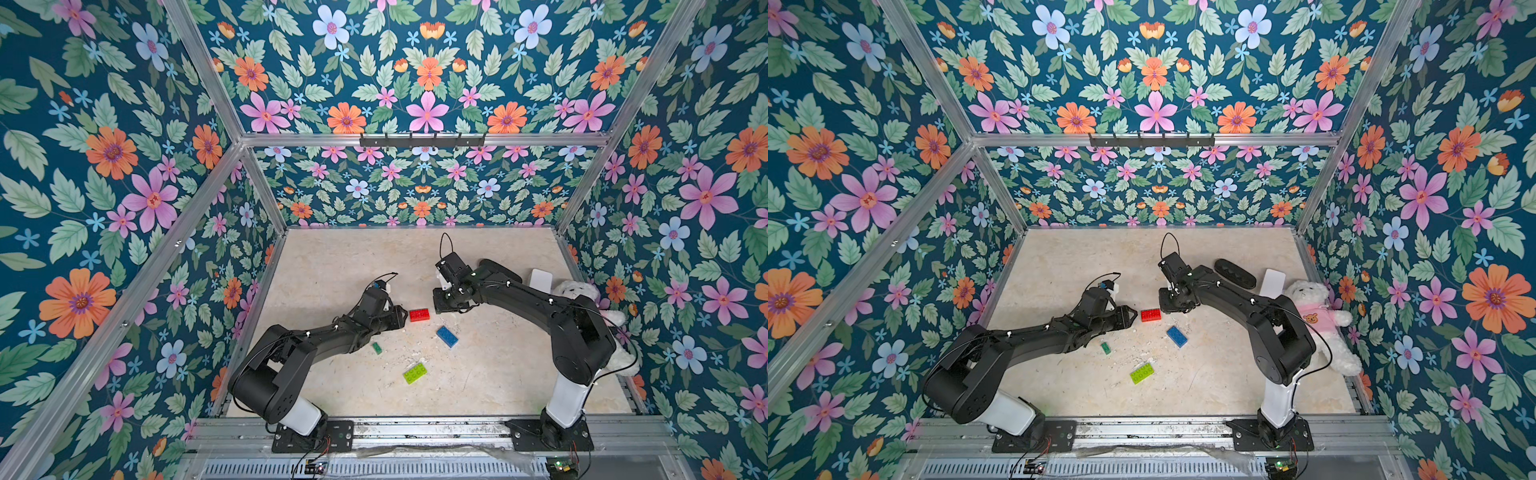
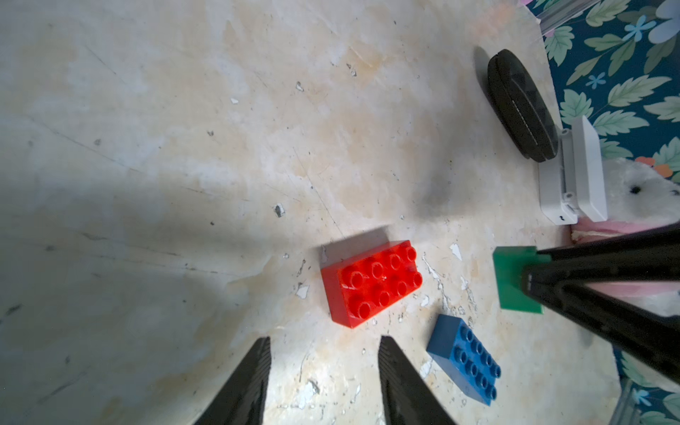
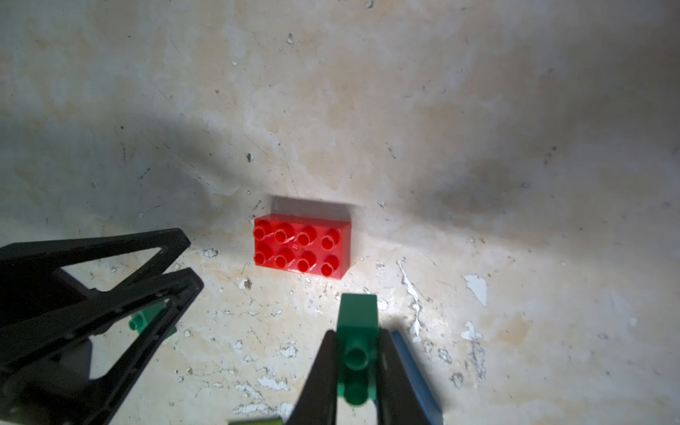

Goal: Assemble the number 5 with lego
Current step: Assemble the lego brick with the lego brick.

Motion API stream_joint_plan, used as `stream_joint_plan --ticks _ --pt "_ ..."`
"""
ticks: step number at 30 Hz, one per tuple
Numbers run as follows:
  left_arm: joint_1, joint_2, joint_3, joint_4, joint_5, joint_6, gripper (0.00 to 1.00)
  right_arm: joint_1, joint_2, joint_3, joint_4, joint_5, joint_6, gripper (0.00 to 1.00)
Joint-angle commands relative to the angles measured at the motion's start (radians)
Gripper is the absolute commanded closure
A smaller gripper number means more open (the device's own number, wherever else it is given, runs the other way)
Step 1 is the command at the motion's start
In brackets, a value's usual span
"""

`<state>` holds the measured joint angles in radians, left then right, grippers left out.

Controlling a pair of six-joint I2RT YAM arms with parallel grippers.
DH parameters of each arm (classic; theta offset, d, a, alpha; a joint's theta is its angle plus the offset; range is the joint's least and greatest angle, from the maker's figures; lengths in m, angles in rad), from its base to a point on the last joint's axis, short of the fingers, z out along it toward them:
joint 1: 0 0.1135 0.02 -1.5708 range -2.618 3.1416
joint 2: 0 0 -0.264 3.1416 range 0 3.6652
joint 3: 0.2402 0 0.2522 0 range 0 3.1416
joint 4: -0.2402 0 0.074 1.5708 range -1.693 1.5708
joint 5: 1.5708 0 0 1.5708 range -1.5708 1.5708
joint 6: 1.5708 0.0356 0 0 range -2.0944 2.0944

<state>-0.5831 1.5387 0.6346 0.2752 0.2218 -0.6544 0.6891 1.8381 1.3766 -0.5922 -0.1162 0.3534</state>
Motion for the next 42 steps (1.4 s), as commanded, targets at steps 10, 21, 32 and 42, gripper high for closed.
stream_joint_plan --ticks 10,21,32,42 --pt "0.009 0.016 -0.005 0.039 0.054 -0.025 0.51 0.035 0.134 0.133 -0.093 -0.002 -0.042 0.95" --pt "0.008 0.039 -0.001 0.062 0.069 -0.032 0.52 0.036 0.182 0.179 -0.113 0.007 -0.029 0.95" --pt "0.008 0.058 -0.003 0.089 0.087 -0.037 0.54 0.036 0.223 0.215 -0.132 0.028 -0.005 0.95" --pt "0.008 0.079 -0.013 0.120 0.107 -0.045 0.56 0.046 0.248 0.237 -0.147 0.036 0.019 0.95"
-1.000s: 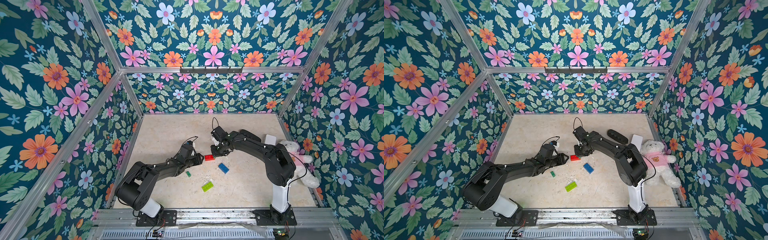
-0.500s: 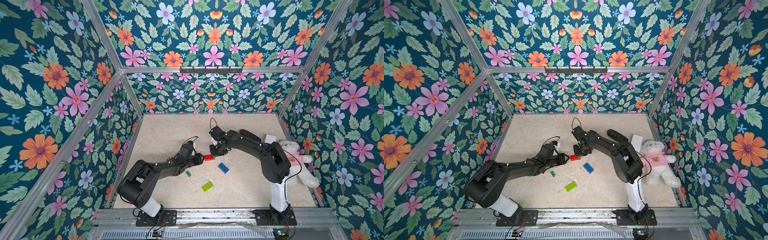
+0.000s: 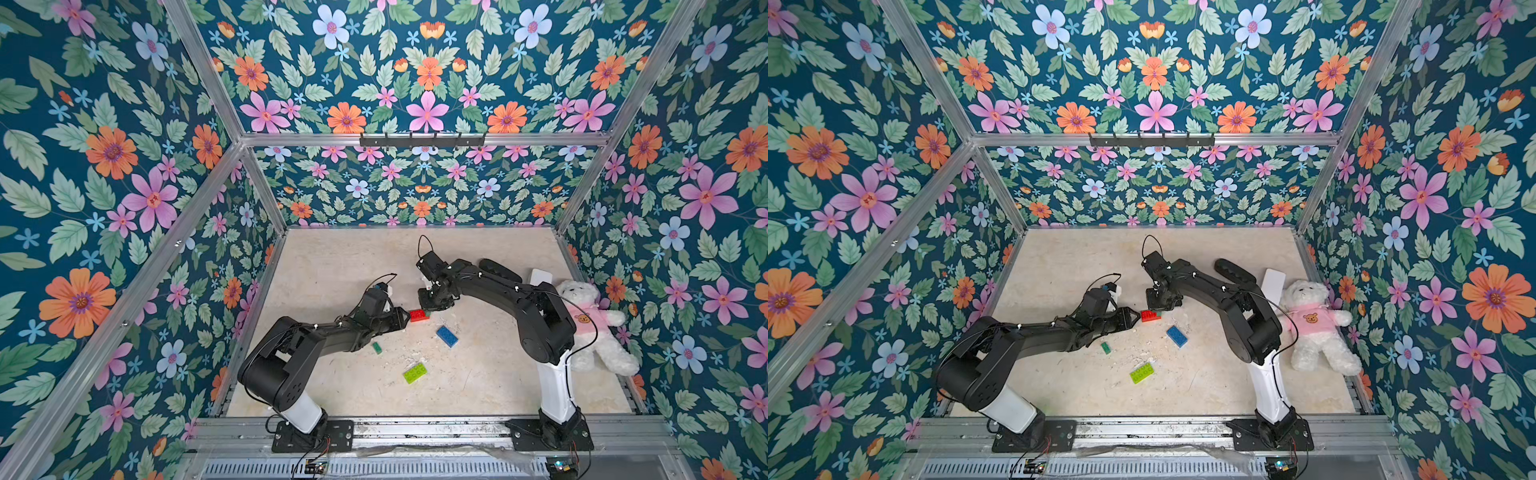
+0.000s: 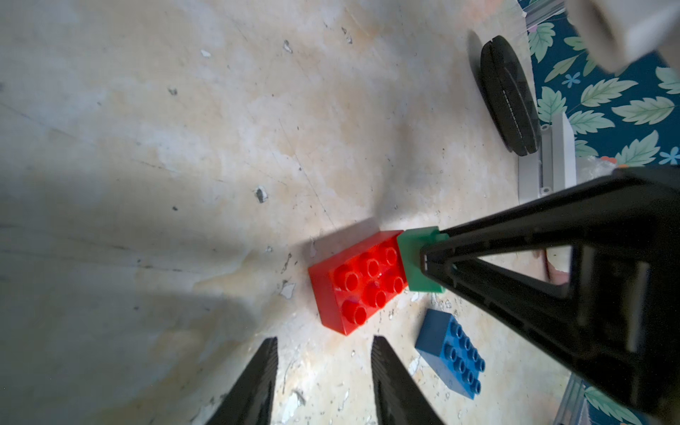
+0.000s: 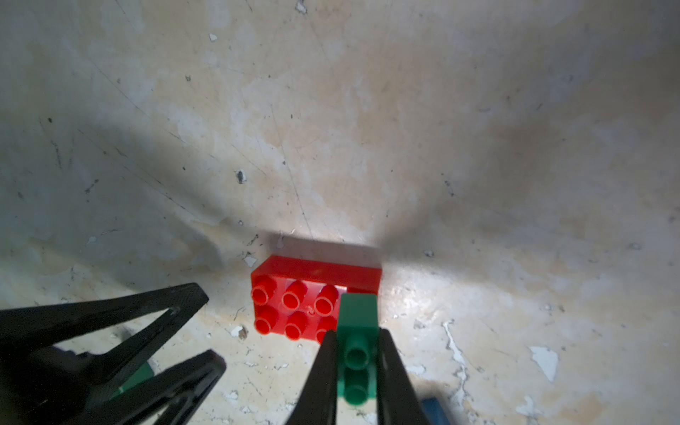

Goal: Assemble the number 5 with lego
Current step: Assemble the lego brick with the lego brick.

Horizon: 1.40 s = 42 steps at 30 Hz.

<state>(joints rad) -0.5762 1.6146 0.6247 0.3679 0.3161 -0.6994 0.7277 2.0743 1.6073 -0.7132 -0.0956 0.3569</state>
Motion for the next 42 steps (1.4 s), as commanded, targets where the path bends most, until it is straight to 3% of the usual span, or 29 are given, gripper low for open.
stream_joint_plan --ticks 1,9,26,42 --pt "0.001 0.006 -0.005 0.032 0.016 -0.002 0.57 0.009 0.018 0.009 -0.029 0.017 0.015 0.95" --pt "0.001 0.031 -0.005 0.058 0.034 -0.009 0.65 0.030 0.055 0.050 -0.080 0.077 0.014 0.95" --pt "0.001 0.054 -0.010 0.069 0.028 -0.009 0.68 0.046 0.091 0.051 -0.083 0.097 0.038 0.95" --pt "0.001 0.034 0.008 0.029 0.018 0.003 0.65 0.047 0.041 0.085 -0.073 0.094 0.052 0.70"
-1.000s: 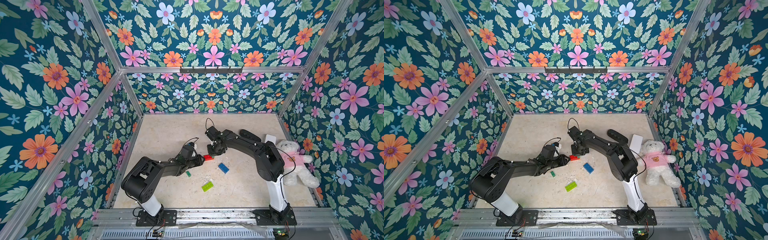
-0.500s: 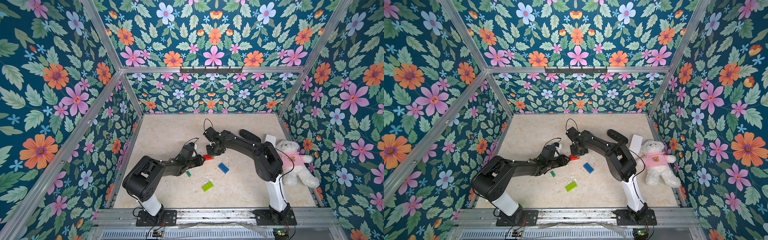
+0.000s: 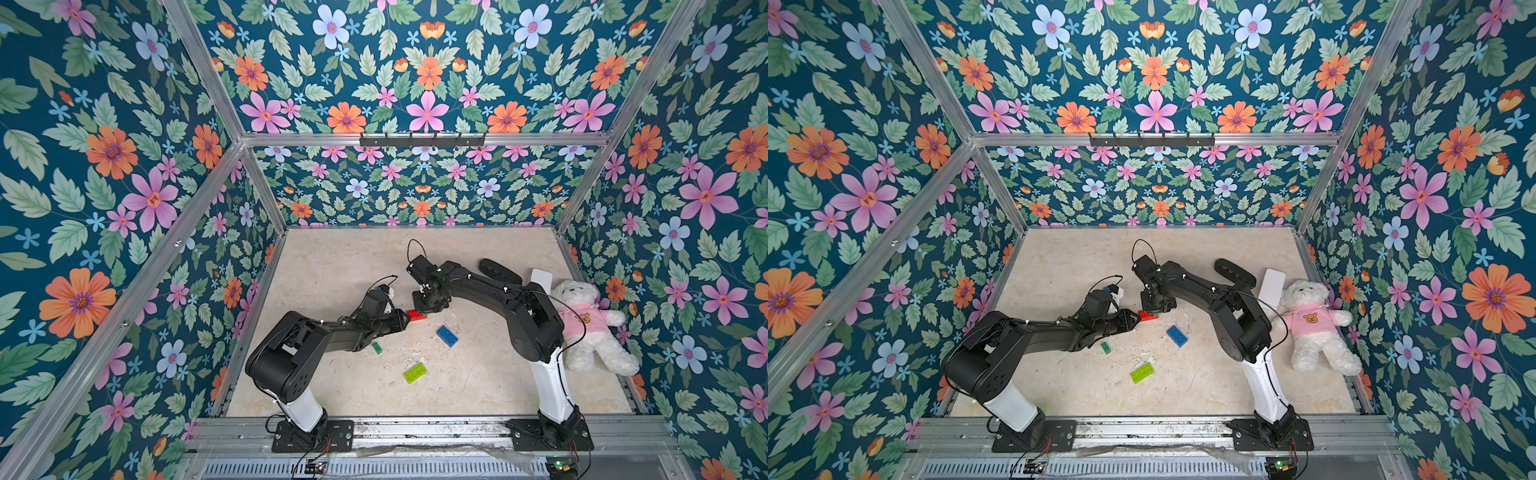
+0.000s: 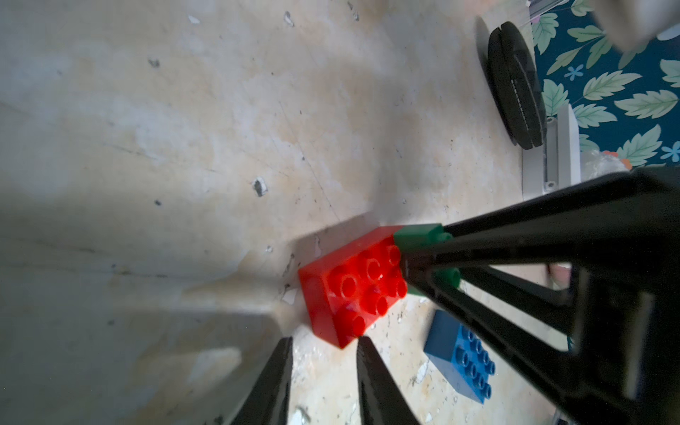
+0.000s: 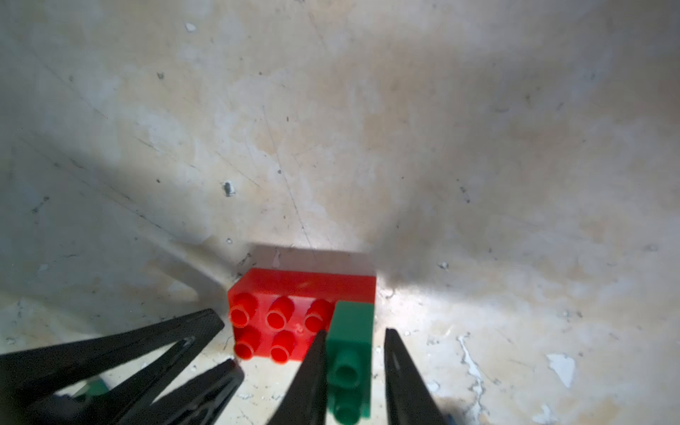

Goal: Assemble the number 5 with lego
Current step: Assemble the lego brick with the lego brick.

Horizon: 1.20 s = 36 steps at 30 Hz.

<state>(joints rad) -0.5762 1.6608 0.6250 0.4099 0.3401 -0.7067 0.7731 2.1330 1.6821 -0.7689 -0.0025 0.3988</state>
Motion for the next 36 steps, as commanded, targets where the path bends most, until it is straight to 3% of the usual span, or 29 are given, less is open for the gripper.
stream_joint_plan --ticks 1,9,15,25,36 --pt "0.001 -0.018 0.010 -0.020 -0.009 0.015 0.63 0.000 -0.026 0.013 -0.015 0.002 0.012 0.69" --pt "0.001 -0.087 0.035 -0.103 -0.036 0.054 0.55 0.001 -0.095 -0.013 0.018 0.018 0.025 0.63" --pt "0.001 -0.175 0.047 -0.211 -0.074 0.107 0.51 0.001 -0.216 -0.124 0.093 0.053 0.040 0.63" --pt "-0.014 -0.304 0.015 -0.337 -0.093 0.150 0.46 -0.005 -0.467 -0.461 0.271 0.076 0.098 0.61" --pt "-0.140 -0.346 -0.007 -0.403 -0.159 0.140 0.45 -0.008 -0.698 -0.785 0.443 0.075 0.164 0.57"
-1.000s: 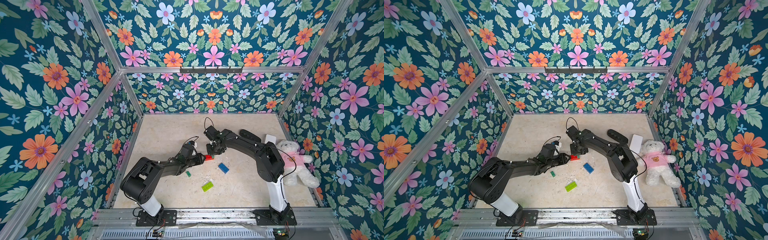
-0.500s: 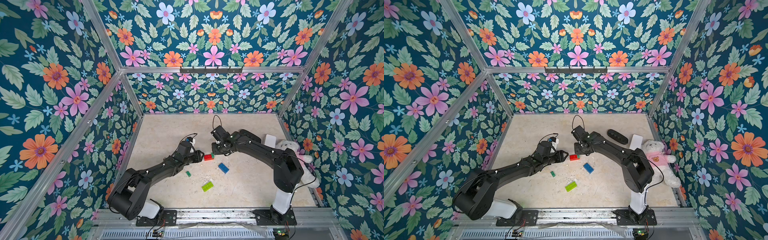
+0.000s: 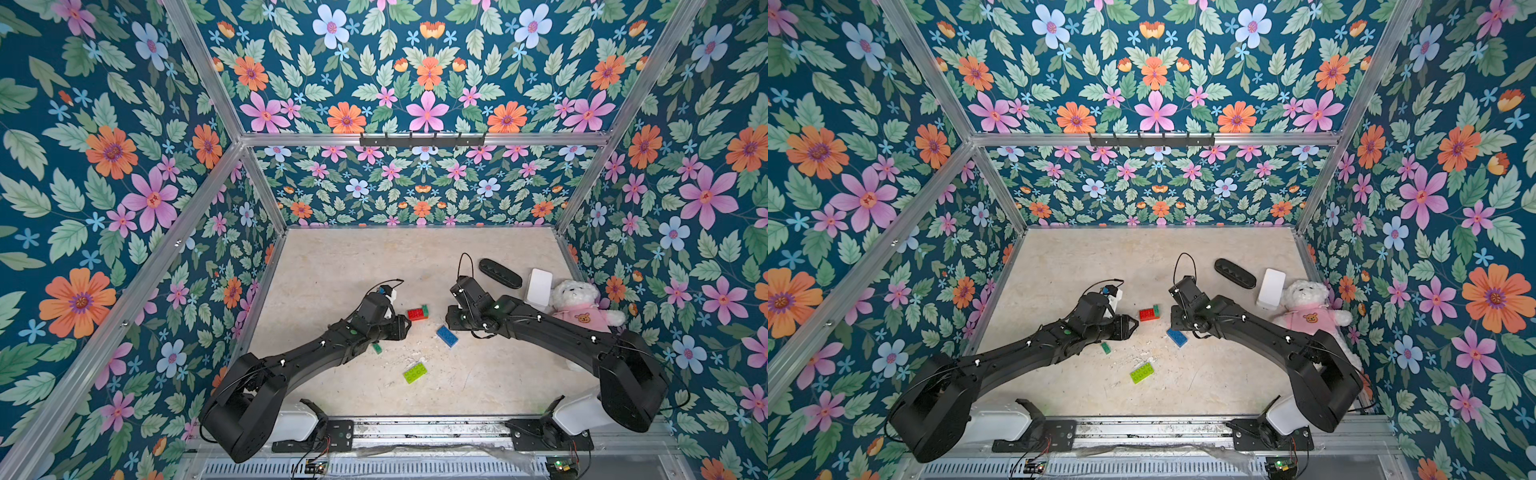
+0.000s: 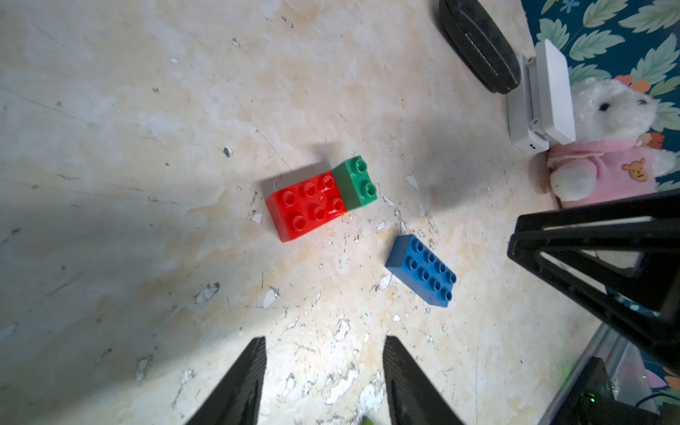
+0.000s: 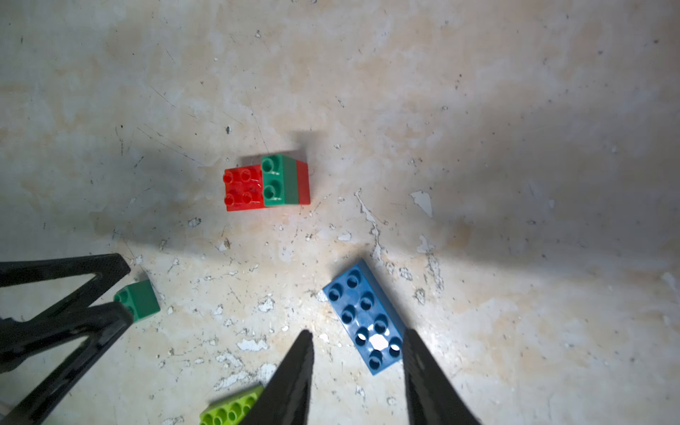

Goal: Assemble the number 5 with lego
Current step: Assemble the lego brick with the lego brick, then pick up the lego brick from the center of the board.

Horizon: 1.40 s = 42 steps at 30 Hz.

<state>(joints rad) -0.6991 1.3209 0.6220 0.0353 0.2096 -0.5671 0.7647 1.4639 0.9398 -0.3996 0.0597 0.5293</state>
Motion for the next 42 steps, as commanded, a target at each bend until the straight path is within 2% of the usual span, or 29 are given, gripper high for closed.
stream_joint_plan --ticks 1,8,16,24,30,37,42 --pt "-0.029 -0.008 -0.005 -0.033 -0.037 -0.001 0.45 0.001 -0.043 -0.068 0.090 0.014 0.038 0.57" --pt "-0.088 -0.021 -0.026 -0.061 -0.091 -0.005 0.44 -0.001 -0.124 -0.212 0.194 0.015 0.094 0.57" --pt "-0.145 -0.044 -0.043 -0.131 -0.129 0.008 0.42 -0.002 -0.187 -0.296 0.258 0.026 0.127 0.55" --pt "-0.240 -0.083 -0.084 -0.175 -0.162 -0.007 0.35 -0.002 -0.197 -0.321 0.273 0.028 0.132 0.55" --pt "-0.361 -0.085 -0.092 -0.210 -0.267 0.000 0.31 -0.002 -0.207 -0.334 0.286 0.028 0.139 0.55" --pt "-0.467 -0.035 -0.110 -0.156 -0.334 0.027 0.35 -0.003 -0.205 -0.335 0.291 0.023 0.140 0.55" --pt "-0.494 0.035 -0.085 -0.140 -0.370 0.058 0.33 -0.002 -0.211 -0.332 0.286 0.023 0.139 0.55"
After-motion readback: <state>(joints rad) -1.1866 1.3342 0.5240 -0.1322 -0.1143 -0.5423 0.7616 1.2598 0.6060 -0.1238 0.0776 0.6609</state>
